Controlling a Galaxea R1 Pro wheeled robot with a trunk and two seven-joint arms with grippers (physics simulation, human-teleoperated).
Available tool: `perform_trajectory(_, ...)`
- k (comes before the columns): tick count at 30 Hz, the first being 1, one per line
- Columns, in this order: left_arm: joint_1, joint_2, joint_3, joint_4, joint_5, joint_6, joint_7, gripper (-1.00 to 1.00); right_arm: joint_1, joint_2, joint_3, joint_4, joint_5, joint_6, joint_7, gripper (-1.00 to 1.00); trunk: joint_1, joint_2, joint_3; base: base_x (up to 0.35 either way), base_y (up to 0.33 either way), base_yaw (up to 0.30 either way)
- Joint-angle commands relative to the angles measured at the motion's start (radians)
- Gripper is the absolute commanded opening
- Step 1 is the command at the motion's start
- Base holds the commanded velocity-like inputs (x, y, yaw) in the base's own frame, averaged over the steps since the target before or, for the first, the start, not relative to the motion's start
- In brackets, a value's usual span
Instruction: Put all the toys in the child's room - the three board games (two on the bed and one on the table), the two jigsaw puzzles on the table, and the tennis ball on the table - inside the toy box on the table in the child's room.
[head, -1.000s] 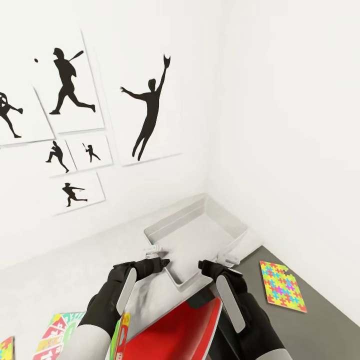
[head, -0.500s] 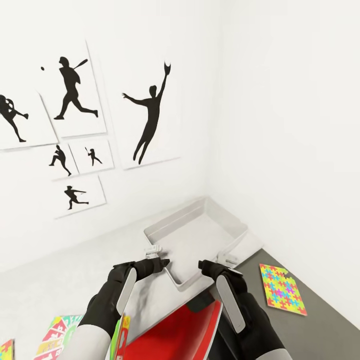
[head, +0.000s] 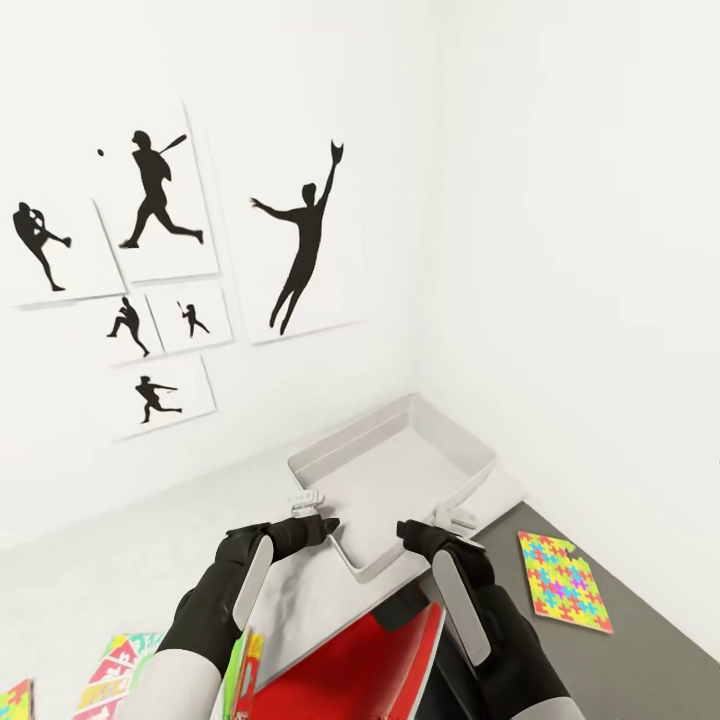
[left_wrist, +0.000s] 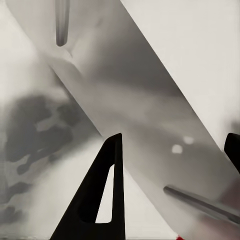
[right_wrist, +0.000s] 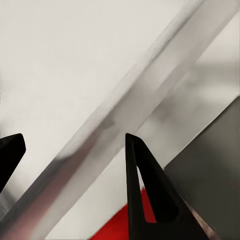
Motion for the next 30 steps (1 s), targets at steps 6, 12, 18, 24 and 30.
perform_trajectory(6, -0.001, -0.002, 0.001, -0.002, 0.047, 0.01, -0.027, -1.0, 0.0, 0.0, 0.005, 0.0, -0.047, 0.004, -0.01, -1.0, 0.001, -0.002, 0.005, -0.027, 0.011, 0.0)
perform_trajectory(12, -0.001, -0.002, 0.001, -0.002, 0.046, 0.01, -0.027, -1.0, 0.0, 0.0, 0.005, -0.001, -0.047, 0.004, -0.008, -1.0, 0.001, -0.002, 0.006, -0.021, 0.008, 0.0)
perform_trajectory(18, -0.001, -0.002, 0.001, -0.002, 0.047, 0.01, -0.027, -1.0, 0.0, 0.0, 0.006, -0.001, -0.047, 0.002, -0.008, -1.0, 0.001, -0.002, 0.006, -0.071, 0.047, 0.0)
perform_trajectory(24, -0.001, -0.002, 0.001, -0.002, 0.047, 0.01, -0.027, -1.0, 0.0, 0.0, 0.006, 0.0, -0.047, 0.002, -0.008, -1.0, 0.001, -0.002, 0.006, -0.005, 0.003, 0.0)
perform_trajectory(30, -0.001, -0.002, 0.001, -0.002, 0.047, 0.01, -0.027, -1.0, 0.0, 0.0, 0.006, 0.0, -0.047, 0.002, -0.008, -1.0, 0.001, -0.002, 0.006, 0.0, 0.0, 0.0)
